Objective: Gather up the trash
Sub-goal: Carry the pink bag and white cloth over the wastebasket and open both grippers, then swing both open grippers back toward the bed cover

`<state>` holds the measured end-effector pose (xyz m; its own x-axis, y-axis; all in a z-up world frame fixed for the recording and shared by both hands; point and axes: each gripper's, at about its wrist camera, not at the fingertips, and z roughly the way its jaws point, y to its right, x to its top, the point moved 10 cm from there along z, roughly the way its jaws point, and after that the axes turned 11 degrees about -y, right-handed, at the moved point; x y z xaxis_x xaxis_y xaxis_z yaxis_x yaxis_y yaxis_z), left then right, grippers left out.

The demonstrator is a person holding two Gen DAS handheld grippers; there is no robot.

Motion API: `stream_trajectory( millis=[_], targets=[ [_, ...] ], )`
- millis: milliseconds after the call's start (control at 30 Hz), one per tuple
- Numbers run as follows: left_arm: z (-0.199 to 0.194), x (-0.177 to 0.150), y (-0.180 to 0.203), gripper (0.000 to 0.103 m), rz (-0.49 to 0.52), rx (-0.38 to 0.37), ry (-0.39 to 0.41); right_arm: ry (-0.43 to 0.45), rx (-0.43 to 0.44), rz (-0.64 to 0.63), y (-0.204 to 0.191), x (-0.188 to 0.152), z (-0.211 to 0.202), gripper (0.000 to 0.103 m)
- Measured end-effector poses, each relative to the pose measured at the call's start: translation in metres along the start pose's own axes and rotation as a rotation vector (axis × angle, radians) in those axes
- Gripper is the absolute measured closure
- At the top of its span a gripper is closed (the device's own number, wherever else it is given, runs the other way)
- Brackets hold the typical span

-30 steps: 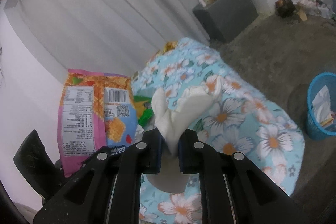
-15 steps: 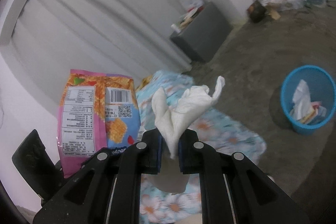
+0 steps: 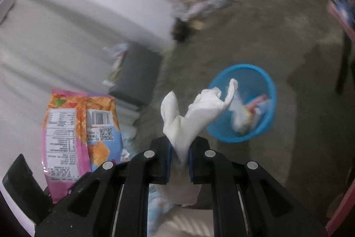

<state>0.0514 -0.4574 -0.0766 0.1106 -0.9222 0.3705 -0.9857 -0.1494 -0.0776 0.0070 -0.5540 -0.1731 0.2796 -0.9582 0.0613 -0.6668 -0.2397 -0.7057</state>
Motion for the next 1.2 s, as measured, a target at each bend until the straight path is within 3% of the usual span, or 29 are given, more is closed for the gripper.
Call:
stream_trajectory(
  millis=[200, 433, 467, 567, 600, 700, 800, 967, 1067, 1200],
  targets=[
    [0.099, 0.035, 0.021, 0.096, 0.127, 0.031, -0.144, -0.054, -0.013, 0.146, 0.058, 0.018, 0.043, 0.092],
    [0.177, 0.065, 0.023, 0.093, 0.188, 0.078, -0.22, -0.08, 0.009, 0.222, 0.074, 0.052, 0.089, 0.086],
    [0.185, 0.068, 0.023, 0.088, 0.194, 0.083, -0.225, -0.081, 0.015, 0.229, 0.076, 0.058, 0.096, 0.082],
    [0.204, 0.074, 0.015, 0.049, 0.186, 0.111, -0.241, -0.109, -0.017, 0.252, 0.087, 0.075, 0.123, 0.053],
    [0.207, 0.076, 0.01, 0.048, 0.177, 0.128, -0.236, -0.123, -0.045, 0.262, 0.093, 0.077, 0.131, 0.052],
    [0.205, 0.076, 0.005, 0.039, 0.148, 0.126, -0.243, -0.155, -0.087, 0.296, 0.106, 0.074, 0.136, 0.049],
    [0.197, 0.072, -0.001, 0.033, 0.114, 0.119, -0.237, -0.127, -0.093, 0.296, 0.11, 0.071, 0.125, 0.043],
    [0.171, 0.064, -0.02, 0.029, 0.041, 0.111, -0.234, -0.098, -0.101, 0.32, 0.123, 0.065, 0.108, 0.041],
    [0.14, 0.058, -0.031, 0.028, -0.015, 0.088, -0.201, -0.076, -0.096, 0.328, 0.123, 0.064, 0.096, 0.041],
    [0.088, 0.049, -0.047, 0.023, -0.086, 0.074, -0.124, -0.035, -0.085, 0.274, 0.094, 0.063, 0.077, 0.041]
  ],
)
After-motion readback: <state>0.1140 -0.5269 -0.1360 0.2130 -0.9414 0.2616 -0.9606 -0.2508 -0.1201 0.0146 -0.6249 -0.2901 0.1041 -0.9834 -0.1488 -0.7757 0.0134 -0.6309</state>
